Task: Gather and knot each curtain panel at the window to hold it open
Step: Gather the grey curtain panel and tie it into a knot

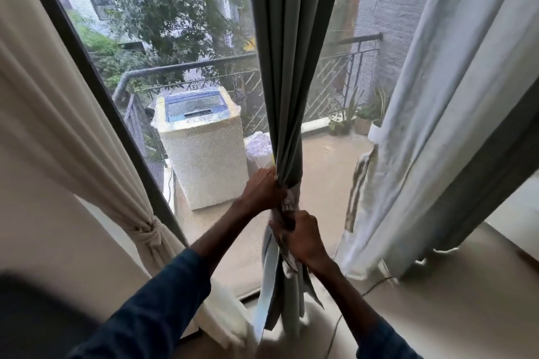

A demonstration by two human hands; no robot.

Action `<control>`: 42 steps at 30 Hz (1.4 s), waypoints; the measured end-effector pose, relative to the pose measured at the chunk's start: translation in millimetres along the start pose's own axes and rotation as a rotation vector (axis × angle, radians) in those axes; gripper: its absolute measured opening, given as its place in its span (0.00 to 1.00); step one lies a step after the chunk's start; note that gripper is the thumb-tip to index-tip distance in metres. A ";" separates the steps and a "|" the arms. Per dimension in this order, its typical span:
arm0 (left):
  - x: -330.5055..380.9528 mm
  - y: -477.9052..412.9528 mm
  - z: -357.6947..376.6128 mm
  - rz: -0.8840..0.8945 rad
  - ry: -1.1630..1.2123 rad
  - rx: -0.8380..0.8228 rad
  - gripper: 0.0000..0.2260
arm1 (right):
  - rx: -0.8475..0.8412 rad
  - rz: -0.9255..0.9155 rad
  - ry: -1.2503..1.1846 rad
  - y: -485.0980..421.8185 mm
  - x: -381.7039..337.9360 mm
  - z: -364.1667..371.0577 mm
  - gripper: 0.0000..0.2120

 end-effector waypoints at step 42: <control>-17.3 1.1 6.4 0.150 0.240 -0.094 0.19 | 0.205 -0.547 0.216 -24.9 -60.7 -75.0 0.12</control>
Point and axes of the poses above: each hand's wrist, its own y-axis away from the middle knuckle, its own z-axis out of the palm, x = y × z, the point moved 9 cm from there along -y, towards the middle knuckle, and after that the axes turned 4 degrees about -x, right-handed, at the moved point
